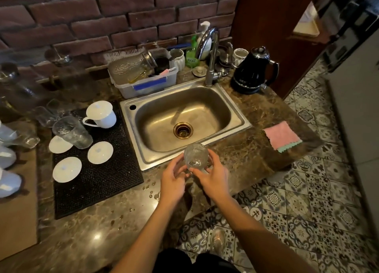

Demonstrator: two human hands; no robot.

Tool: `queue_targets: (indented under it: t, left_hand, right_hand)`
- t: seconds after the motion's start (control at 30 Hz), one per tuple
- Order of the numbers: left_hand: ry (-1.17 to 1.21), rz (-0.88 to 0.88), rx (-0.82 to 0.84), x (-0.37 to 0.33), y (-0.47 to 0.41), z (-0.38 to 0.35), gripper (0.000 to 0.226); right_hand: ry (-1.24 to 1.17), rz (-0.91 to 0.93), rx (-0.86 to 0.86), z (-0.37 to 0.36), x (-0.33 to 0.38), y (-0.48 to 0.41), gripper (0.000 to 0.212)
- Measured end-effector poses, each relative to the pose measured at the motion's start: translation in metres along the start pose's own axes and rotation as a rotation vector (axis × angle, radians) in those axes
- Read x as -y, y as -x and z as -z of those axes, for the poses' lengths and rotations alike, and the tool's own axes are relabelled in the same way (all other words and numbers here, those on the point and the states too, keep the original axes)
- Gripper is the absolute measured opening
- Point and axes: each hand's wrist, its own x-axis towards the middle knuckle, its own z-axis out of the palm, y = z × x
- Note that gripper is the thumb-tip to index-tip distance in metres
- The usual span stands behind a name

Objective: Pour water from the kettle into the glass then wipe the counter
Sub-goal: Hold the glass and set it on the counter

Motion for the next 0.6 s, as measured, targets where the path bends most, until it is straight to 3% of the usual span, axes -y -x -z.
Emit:
queue_targets:
  t: [0.27,0.6]
  left_hand:
    - [-0.049,0.032,-0.035,0.017,-0.001,-0.014,0.058]
    - [-0.110,0.029,-0.032,0.019,0.002,-0.018,0.057]
  right_hand:
    - [0.034,-0.011,0.110,0.013,-0.021,-0.010,0.085]
    - [0.065,0.013,0.125,0.013,-0.028,-0.012,0.087]
